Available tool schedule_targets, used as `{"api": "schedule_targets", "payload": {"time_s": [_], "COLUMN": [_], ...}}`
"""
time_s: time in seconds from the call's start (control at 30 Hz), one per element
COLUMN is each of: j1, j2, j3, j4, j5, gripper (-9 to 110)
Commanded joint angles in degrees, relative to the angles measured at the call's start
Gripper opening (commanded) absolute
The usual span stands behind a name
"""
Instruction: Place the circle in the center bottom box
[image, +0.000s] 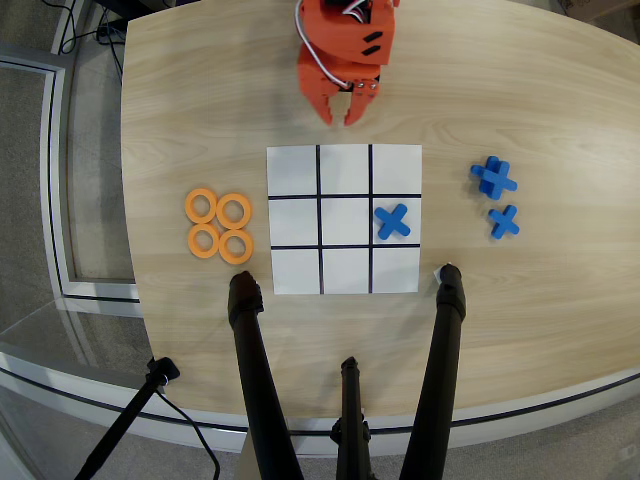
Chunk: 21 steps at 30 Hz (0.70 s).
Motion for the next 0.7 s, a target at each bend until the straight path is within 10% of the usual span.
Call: {"api": "schedule_targets", "payload": {"time_s": [0.0, 0.67], "j1": [4.92, 20.13], "j2": [-11.25, -61.00], "j3": [-11.87, -38.85], "j4": [-3.69, -27.51], "j5": [0.26, -0.79], "gripper": [7, 23]}}
